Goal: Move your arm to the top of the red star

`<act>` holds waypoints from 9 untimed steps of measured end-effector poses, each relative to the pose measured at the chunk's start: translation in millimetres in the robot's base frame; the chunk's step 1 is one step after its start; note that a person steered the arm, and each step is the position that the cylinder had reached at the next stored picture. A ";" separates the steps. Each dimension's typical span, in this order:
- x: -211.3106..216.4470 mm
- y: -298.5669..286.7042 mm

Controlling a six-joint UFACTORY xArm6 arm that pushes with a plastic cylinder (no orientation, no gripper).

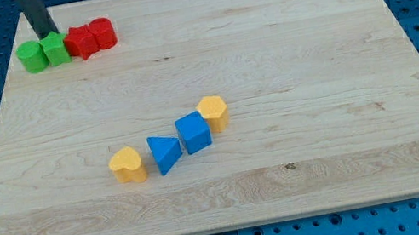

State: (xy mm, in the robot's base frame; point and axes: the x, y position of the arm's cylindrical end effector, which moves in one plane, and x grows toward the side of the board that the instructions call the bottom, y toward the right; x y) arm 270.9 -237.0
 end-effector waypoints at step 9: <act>-59.0 36.9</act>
State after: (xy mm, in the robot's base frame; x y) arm 211.9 -200.0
